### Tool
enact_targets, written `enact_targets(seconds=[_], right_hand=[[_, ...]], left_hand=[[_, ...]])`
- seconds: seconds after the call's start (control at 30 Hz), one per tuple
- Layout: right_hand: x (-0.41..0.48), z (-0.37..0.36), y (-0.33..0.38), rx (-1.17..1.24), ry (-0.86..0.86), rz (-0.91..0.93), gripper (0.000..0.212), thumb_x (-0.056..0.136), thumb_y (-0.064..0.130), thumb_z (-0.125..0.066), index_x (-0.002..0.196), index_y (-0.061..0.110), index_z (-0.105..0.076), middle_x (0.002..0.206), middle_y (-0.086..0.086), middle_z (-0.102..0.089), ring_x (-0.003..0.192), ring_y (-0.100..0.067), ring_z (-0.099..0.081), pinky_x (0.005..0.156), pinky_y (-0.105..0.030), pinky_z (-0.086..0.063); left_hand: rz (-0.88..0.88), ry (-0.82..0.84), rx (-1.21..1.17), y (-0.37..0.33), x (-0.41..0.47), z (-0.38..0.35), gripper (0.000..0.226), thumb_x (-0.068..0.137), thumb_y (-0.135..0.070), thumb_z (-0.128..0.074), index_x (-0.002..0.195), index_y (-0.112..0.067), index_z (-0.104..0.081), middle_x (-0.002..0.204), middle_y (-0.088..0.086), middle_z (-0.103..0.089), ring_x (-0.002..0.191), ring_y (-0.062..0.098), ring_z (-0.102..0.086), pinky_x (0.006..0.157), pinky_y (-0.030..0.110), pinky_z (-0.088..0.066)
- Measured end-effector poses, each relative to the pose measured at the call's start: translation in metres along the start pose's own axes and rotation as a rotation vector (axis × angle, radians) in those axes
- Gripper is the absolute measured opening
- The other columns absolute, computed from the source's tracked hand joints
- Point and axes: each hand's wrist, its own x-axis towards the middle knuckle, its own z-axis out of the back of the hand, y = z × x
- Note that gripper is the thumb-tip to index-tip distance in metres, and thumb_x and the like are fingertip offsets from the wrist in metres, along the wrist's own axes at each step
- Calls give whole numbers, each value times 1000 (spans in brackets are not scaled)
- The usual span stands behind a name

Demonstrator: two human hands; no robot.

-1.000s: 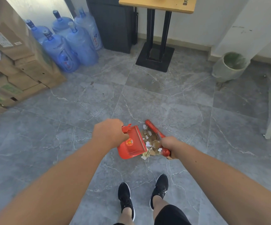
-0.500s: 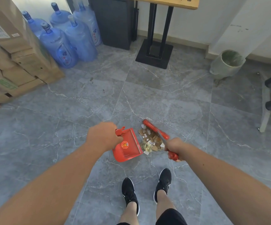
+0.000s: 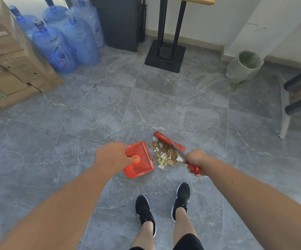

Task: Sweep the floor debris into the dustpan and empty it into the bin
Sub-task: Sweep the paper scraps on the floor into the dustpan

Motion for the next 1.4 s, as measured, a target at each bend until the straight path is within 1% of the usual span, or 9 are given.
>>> enact_targets(seconds=[0.13, 0.33, 0.47, 0.63, 0.77, 0.97, 1.13, 1.27, 1.4], right_hand=[[-3, -8, 7, 54, -36, 31, 16, 87, -6, -47, 76, 5, -44, 34, -3, -35, 36, -17, -41, 34, -15, -24], [-1, -19, 22, 140, -47, 57, 16, 88, -7, -46, 77, 4, -46, 38, -4, -36, 42, -18, -39, 33, -15, -23], [10, -27, 32, 133, -46, 41, 8, 89, -4, -49, 94, 1, -52, 47, -5, -36, 44, -19, -43, 33, -16, -25], [15, -37, 29, 53, 7, 22, 8, 87, -4, -48, 90, 3, -49, 49, -6, -36, 38, -17, -41, 35, -15, -26], [11, -38, 19, -12, 44, 24, 7, 87, -6, -47, 92, -1, -48, 52, -7, -35, 33, -15, -39, 34, -15, -27], [11, -27, 23, -130, 53, 16, 10, 88, -4, -48, 96, 0, -50, 57, -9, -41, 36, -15, -39, 35, -16, -29], [8, -13, 21, -263, 44, 36, 11, 87, -5, -47, 97, -2, -49, 63, -11, -44, 36, -15, -40, 35, -17, -32], [8, 1, 17, -369, 36, 32, 24, 87, -4, -47, 110, -4, -53, 66, -13, -48, 36, -17, -43, 37, -19, -35], [2, 9, 18, -464, 38, 49, 21, 85, -6, -51, 106, -5, -52, 71, -17, -52, 43, -20, -47, 38, -21, -36]], left_hand=[[6, -20, -13, 12, 0, -10, 36, 81, -59, -60, 74, -24, -59, 76, -6, -64, 76, 20, -64, 67, 31, -48], [38, -7, -44, 24, 0, -24, 40, 84, -60, -59, 66, -26, -48, 72, -8, -58, 72, 19, -61, 65, 30, -46], [34, -1, -45, 23, 0, -29, 41, 83, -61, -59, 65, -27, -45, 70, -8, -55, 72, 20, -60, 66, 31, -49], [32, 13, -27, 17, 6, -26, 35, 82, -61, -63, 75, -27, -57, 76, -5, -62, 76, 21, -63, 69, 33, -51], [15, 8, -16, 8, 10, -28, 34, 78, -56, -63, 72, -25, -54, 79, -4, -64, 81, 23, -66, 73, 33, -52], [15, 48, -22, 1, 13, -28, 32, 76, -56, -62, 71, -25, -54, 77, -5, -63, 78, 22, -65, 72, 33, -52], [29, 61, -48, 3, 18, -25, 32, 78, -57, -65, 80, -25, -66, 78, -6, -63, 78, 21, -63, 71, 33, -52], [35, 52, -47, 3, 21, -24, 32, 80, -55, -66, 78, -22, -65, 77, -5, -63, 76, 21, -62, 68, 32, -50], [38, 53, -31, 1, 23, -23, 32, 80, -56, -64, 81, -23, -67, 80, -5, -64, 79, 21, -63, 71, 32, -52]])
